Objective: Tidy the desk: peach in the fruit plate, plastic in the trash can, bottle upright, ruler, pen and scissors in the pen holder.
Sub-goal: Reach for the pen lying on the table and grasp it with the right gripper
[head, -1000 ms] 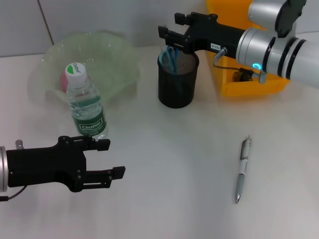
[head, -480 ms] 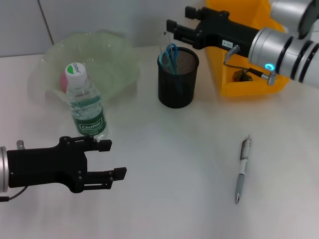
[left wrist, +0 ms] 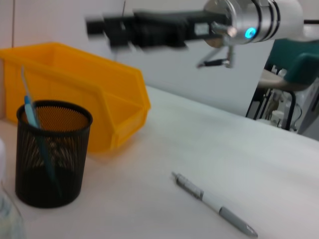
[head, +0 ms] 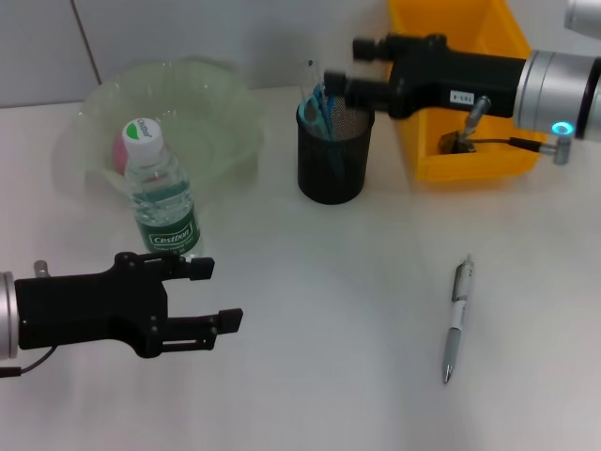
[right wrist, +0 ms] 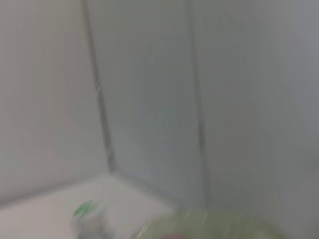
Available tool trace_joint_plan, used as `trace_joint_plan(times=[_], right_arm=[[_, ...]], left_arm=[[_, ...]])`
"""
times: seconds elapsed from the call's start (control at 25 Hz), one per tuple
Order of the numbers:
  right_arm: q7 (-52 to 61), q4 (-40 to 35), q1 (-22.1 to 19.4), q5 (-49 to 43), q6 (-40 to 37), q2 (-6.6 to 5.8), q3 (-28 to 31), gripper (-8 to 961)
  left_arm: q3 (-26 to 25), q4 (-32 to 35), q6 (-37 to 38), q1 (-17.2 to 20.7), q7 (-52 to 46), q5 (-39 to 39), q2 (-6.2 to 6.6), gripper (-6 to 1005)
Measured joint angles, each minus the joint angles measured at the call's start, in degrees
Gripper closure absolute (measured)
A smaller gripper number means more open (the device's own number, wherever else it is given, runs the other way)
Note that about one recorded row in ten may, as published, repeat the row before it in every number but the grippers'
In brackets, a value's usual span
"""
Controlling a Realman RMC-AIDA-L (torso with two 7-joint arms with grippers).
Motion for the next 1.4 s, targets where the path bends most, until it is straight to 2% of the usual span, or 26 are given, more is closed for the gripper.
trace_joint_plan(times=[0.2,0.48,0.6,0.68,0.88,1.16,1.28,1.4], right_arm=[[16.4,-10.7,1.6,-18.9,-12.4,-0.47,4.0,301],[36.3,-24.3,3.6,-35.7,-28.4,-1.13,8.2,302],[45.6,-27.7,5.3,-42.9,-34.1,-1.39,9.1,303],[53.4,-28.1,7.1,-49.5,-38.6,-1.74,9.1,303],[61.0,-27.4,9.0,-57.7,-42.6,-1.72,8.9,304],[72.1,-20.6,11.9,-64.9,-43.4,-1.13,9.1,305],[75.7,-18.8,12.0,-66.3,-42.2,-0.28,9.2,306],[79.2,-19.5,10.3,-68.1,-39.2,1.57,10.7,306]], left_arm=[[-0.1,-0.1,0.0,0.0,-0.7,-2.1,-0.06,215],[-0.8,-0.1,0.0,0.0,-1.3,-2.7,0.10,215],[-1.1,-0.1,0.0,-0.1,-1.4,-2.7,0.12,215],[-1.9,-0.1,-0.2,-0.3,-1.5,-2.7,0.17,215],[-3.9,-0.1,-0.4,-1.0,-1.0,-2.8,0.07,216],[-6.1,-0.1,-0.9,-4.3,0.7,-2.4,0.22,216],[-7.2,0.3,-1.1,-5.5,1.8,-2.3,0.26,216],[-7.9,0.5,-1.2,-5.7,2.4,-2.3,0.27,216]])
